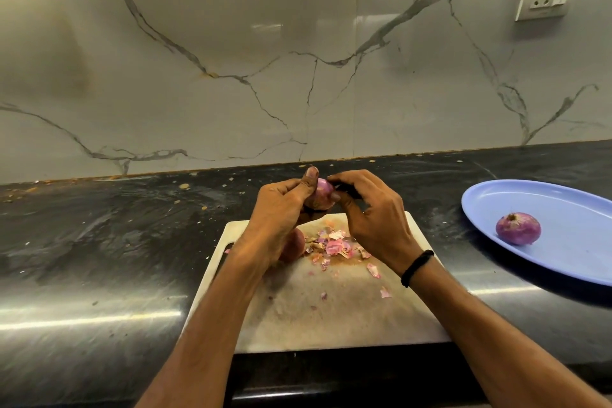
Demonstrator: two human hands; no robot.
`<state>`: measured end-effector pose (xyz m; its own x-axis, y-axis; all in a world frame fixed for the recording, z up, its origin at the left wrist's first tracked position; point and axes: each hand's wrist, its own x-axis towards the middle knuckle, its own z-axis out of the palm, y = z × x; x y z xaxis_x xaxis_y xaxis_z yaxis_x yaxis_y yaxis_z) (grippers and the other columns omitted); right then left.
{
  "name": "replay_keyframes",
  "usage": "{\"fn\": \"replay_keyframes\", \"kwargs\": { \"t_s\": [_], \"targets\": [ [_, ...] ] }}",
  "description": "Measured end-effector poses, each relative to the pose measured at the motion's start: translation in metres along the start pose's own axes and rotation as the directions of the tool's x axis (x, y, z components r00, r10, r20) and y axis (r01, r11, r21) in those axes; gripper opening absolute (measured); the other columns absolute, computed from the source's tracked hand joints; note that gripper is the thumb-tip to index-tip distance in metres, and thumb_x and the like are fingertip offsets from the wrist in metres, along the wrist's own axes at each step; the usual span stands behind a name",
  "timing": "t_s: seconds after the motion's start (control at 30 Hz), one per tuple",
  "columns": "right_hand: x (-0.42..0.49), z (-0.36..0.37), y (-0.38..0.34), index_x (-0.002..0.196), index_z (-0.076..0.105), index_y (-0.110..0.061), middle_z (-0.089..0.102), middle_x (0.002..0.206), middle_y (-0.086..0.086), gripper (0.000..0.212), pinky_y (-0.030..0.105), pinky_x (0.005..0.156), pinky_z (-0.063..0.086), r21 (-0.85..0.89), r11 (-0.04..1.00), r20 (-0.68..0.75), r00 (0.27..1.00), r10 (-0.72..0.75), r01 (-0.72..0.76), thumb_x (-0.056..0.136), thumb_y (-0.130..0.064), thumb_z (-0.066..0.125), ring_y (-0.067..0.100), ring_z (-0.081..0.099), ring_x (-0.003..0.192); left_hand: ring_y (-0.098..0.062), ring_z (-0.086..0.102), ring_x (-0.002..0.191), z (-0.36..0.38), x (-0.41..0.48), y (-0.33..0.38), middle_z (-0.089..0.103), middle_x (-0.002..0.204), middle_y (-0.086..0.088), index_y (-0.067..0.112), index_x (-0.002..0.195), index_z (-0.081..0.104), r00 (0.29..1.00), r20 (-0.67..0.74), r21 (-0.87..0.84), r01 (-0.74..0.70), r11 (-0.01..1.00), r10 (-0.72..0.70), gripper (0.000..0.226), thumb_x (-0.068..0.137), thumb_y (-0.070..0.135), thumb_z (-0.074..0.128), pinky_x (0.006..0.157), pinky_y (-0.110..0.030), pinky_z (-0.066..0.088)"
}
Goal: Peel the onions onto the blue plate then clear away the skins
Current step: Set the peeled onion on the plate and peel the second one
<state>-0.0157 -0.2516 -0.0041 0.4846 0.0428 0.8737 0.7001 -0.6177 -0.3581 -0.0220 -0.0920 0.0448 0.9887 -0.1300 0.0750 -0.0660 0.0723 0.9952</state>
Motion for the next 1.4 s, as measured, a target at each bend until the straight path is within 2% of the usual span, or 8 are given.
{"fn": "replay_keyframes", "kwargs": {
  "t_s": [0.17, 0.33, 0.57, 0.67, 0.77, 0.97, 1.2, 1.4],
  "targets": [
    [0.001, -0.002, 0.002, 0.099, 0.069, -0.004, 0.067, 0.095, 0.004, 0.020, 0.016, 0.078, 0.053, 0.018, 0.999, -0.031, 0.999, 0.040, -0.039, 0.097, -0.017, 0.054, 0.008, 0.061, 0.087, -0.026, 0.075, 0.090, 0.000, 0.001, -0.003, 0.074, 0.102, -0.016, 0.011, 0.099, 0.073, 1.000, 0.021, 0.033, 0.007, 0.999, -0.008, 0.043, 0.077, 0.047, 0.064, 0.084, -0.037, 0.061],
    [0.001, -0.002, 0.004, 0.097, 0.068, -0.002, 0.066, 0.092, 0.006, 0.010, 0.008, 0.077, 0.048, -0.040, 0.998, -0.034, 0.999, 0.040, -0.041, 0.093, -0.001, 0.058, 0.005, 0.056, 0.084, -0.024, 0.075, 0.087, 0.002, 0.000, -0.003, 0.074, 0.103, -0.014, 0.014, 0.097, 0.072, 0.999, 0.034, 0.057, 0.014, 0.998, -0.016, 0.040, 0.076, 0.047, 0.064, 0.085, -0.037, 0.060],
    [-0.002, 0.001, 0.003, 0.094, 0.067, -0.001, 0.066, 0.088, 0.009, 0.009, 0.004, 0.075, 0.045, -0.098, 0.995, 0.006, 1.000, 0.007, -0.006, 0.089, 0.002, 0.060, 0.010, 0.056, 0.078, -0.027, 0.075, 0.084, -0.007, 0.004, 0.002, 0.074, 0.099, -0.019, 0.003, 0.109, 0.071, 0.995, -0.099, -0.104, -0.018, 0.994, 0.008, 0.038, 0.093, 0.035, 0.060, 0.075, -0.030, 0.061],
    [-0.001, 0.000, 0.001, 0.109, 0.064, -0.001, 0.064, 0.105, 0.012, 0.028, 0.006, 0.086, 0.046, -0.053, 0.998, 0.010, 0.999, 0.032, -0.031, 0.083, 0.007, 0.068, 0.013, 0.060, 0.091, -0.028, 0.075, 0.086, -0.007, 0.004, 0.002, 0.073, 0.102, -0.019, 0.002, 0.111, 0.070, 0.996, -0.093, -0.090, -0.020, 0.996, 0.011, 0.042, 0.090, 0.038, 0.062, 0.081, -0.033, 0.061],
    [0.001, -0.001, -0.001, 0.123, 0.058, 0.000, 0.060, 0.116, 0.014, 0.045, 0.011, 0.089, 0.049, 0.015, 1.000, 0.013, 1.000, 0.024, -0.024, 0.081, 0.001, 0.073, 0.015, 0.062, 0.098, -0.030, 0.074, 0.091, -0.004, 0.002, 0.001, 0.074, 0.102, -0.020, 0.002, 0.110, 0.070, 0.998, -0.058, -0.089, -0.015, 0.996, 0.010, 0.041, 0.091, 0.037, 0.062, 0.083, -0.034, 0.060],
    [0.001, 0.000, -0.006, 0.119, 0.060, -0.001, 0.062, 0.114, 0.014, 0.042, 0.010, 0.088, 0.050, 0.054, 0.998, 0.041, 0.999, 0.011, -0.013, 0.084, -0.019, 0.074, 0.014, 0.063, 0.096, -0.025, 0.075, 0.085, -0.001, -0.001, 0.003, 0.076, 0.095, -0.016, 0.008, 0.099, 0.073, 1.000, -0.009, -0.062, -0.007, 0.998, 0.006, 0.032, 0.094, 0.036, 0.058, 0.073, -0.028, 0.061],
    [0.000, 0.000, -0.006, 0.112, 0.062, -0.001, 0.065, 0.106, 0.012, 0.034, 0.010, 0.088, 0.050, 0.017, 1.000, 0.060, 0.998, -0.022, 0.021, 0.083, -0.010, 0.078, 0.015, 0.064, 0.093, -0.024, 0.074, 0.084, -0.003, 0.000, 0.001, 0.076, 0.087, -0.011, 0.010, 0.097, 0.073, 1.000, 0.015, -0.005, -0.009, 1.000, 0.009, 0.038, 0.096, 0.043, 0.055, 0.074, -0.029, 0.062],
    [0.001, -0.002, -0.002, 0.112, 0.062, -0.001, 0.066, 0.105, 0.011, 0.032, 0.010, 0.089, 0.050, 0.023, 1.000, 0.037, 0.999, -0.008, 0.007, 0.085, -0.007, 0.077, 0.016, 0.065, 0.094, -0.022, 0.072, 0.093, -0.002, -0.001, -0.001, 0.074, 0.102, -0.010, 0.016, 0.108, 0.073, 0.997, 0.069, 0.044, -0.029, 0.999, 0.026, 0.038, 0.095, 0.045, 0.053, 0.084, -0.034, 0.060]
  ]
}}
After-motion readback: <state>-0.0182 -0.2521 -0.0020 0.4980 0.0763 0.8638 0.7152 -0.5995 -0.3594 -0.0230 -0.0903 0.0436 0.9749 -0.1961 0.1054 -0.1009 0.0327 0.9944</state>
